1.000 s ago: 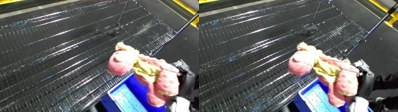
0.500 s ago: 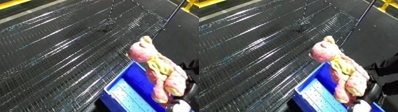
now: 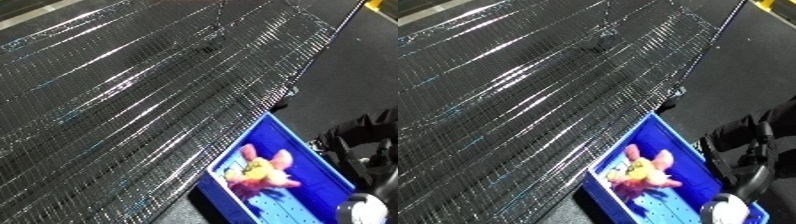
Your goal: Pick up the object and place it into the box
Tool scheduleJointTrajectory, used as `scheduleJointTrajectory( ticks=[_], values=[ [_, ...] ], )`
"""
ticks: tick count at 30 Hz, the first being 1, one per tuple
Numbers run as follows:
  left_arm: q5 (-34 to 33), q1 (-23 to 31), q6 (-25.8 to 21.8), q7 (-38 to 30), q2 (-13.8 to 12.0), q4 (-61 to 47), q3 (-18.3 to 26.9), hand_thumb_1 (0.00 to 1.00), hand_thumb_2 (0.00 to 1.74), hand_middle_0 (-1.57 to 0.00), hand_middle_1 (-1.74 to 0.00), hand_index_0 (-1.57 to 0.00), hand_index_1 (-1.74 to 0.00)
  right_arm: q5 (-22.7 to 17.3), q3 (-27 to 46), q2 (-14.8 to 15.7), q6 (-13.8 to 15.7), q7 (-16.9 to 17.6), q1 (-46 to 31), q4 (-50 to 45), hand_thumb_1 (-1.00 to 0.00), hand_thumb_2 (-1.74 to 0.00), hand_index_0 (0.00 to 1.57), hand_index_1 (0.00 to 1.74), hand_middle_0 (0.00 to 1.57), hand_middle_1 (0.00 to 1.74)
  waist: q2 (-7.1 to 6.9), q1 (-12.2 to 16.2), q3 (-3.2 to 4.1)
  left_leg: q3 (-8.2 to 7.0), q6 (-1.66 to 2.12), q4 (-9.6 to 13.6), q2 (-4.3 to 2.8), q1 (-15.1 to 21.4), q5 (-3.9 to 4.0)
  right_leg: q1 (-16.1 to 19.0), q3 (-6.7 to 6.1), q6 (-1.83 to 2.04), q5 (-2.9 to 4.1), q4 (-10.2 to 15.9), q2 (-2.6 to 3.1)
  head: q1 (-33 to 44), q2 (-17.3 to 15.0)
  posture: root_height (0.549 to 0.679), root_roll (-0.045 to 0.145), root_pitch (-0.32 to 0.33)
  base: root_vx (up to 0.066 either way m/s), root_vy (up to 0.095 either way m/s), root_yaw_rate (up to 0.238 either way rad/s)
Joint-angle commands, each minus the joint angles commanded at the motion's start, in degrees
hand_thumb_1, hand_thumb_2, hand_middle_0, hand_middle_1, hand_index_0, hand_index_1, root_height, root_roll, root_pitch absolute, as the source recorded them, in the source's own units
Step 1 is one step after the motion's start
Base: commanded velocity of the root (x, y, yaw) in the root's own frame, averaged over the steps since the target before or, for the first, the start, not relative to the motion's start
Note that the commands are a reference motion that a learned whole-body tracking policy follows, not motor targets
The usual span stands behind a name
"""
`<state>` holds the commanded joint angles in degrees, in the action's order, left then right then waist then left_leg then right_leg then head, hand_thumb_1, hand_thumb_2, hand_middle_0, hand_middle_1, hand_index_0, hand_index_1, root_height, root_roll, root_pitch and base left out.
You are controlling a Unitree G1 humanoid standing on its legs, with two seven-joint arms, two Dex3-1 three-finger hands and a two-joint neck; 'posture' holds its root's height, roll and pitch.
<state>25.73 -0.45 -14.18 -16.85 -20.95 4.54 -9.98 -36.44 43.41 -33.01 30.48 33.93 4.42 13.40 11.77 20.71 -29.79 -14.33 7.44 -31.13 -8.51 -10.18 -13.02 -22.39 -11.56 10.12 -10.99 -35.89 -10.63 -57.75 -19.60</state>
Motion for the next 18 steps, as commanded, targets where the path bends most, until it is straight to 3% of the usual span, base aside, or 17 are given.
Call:
scheduleJointTrajectory(
  ticks=[9,18],
  values=[
    [-0.4,0.2,0.0,0.2,-0.1,-0.1,0.2,1.0,1.74,-1.57,-1.74,-1.57,-1.74,1.0,-0.4,-0.4,-0.2,-0.2,0.2,-0.9,0.0,0.0,0.0,0.0,0.0,0.0,0.29,-0.5,0.0,0.11,-0.08,0.2,0.28,-0.1,0.28,0.0,-0.09,0.02,0.08,0.2,0.0,-0.3,-1.1,0.644,0.1,-0.052,0.006,-0.004,-0.001],
    [-0.4,0.0,0.3,0.2,0.2,-0.3,0.5,1.0,1.74,-1.57,-1.74,-1.57,-1.74,3.7,-4.7,0.9,-2.3,-3.0,-0.5,-5.3,0.0,0.0,0.0,0.0,0.0,0.0,-0.44,-1.5,0.0,0.36,-0.07,0.1,-0.16,-0.6,0.67,-0.2,0.08,0.06,0.07,0.1,0.29,3.4,-3.2,0.643,0.097,-0.053,0.001,-0.014,0.011]
  ],
)
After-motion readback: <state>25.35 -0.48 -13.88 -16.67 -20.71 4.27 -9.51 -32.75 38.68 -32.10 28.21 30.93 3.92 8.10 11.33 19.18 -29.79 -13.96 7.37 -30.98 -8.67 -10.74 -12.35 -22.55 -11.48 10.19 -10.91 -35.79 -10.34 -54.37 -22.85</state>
